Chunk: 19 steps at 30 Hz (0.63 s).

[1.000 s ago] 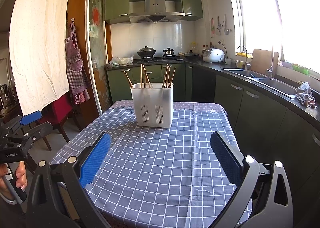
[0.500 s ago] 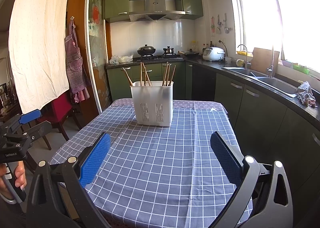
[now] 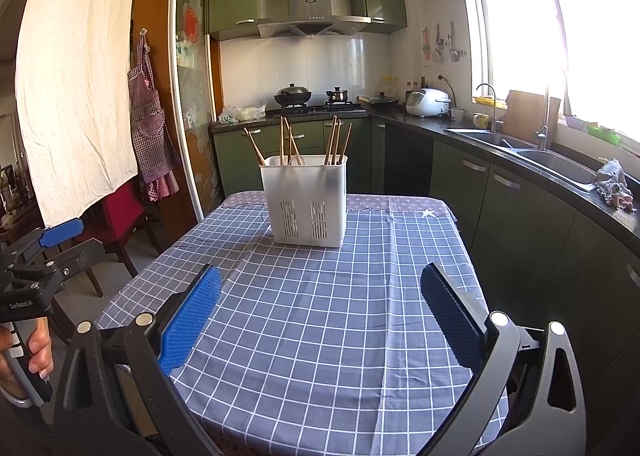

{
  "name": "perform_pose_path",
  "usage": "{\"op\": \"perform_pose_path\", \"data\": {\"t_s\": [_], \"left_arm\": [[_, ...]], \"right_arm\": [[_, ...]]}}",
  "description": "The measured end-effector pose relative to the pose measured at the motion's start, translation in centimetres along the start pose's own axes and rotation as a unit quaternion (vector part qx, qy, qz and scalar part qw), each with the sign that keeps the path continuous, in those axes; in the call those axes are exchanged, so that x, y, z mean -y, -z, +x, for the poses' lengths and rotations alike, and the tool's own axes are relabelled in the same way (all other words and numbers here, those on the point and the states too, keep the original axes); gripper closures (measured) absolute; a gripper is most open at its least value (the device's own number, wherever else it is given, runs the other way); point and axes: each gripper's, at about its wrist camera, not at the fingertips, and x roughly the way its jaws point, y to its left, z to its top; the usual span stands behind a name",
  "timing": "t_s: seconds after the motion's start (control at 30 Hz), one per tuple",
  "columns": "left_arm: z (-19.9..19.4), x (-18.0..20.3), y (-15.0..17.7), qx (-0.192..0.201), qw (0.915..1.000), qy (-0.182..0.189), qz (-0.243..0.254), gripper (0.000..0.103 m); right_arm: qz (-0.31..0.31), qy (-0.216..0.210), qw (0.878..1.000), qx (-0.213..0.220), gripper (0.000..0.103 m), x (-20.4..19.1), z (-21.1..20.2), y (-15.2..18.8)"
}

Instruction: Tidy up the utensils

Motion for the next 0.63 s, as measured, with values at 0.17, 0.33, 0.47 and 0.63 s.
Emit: {"op": "perform_pose_path", "data": {"t_s": [0.17, 0.33, 0.47, 0.63], "left_arm": [[0.2, -0.3, 0.0, 0.006, 0.9999, -0.009, -0.004, 0.007], [0.7, -0.4, 0.1, -0.003, 0.9998, -0.018, -0.001, 0.008], [1.9, -0.4, 0.3, -0.023, 0.9995, -0.021, 0.002, 0.007], [5.7, -1.2, 0.4, -0.061, 0.9979, -0.021, 0.005, 0.007]], "right_arm": [[0.000, -0.001, 1.000, -0.005, 0.005, 0.1, 0.3, 0.1], [0.001, -0.002, 1.000, -0.009, 0.005, 0.1, 0.6, 0.1], [0.003, -0.001, 1.000, -0.018, 0.005, 0.2, 1.3, 0.2], [0.008, 0.002, 0.999, -0.042, 0.005, 1.0, 3.5, 0.5]]}}
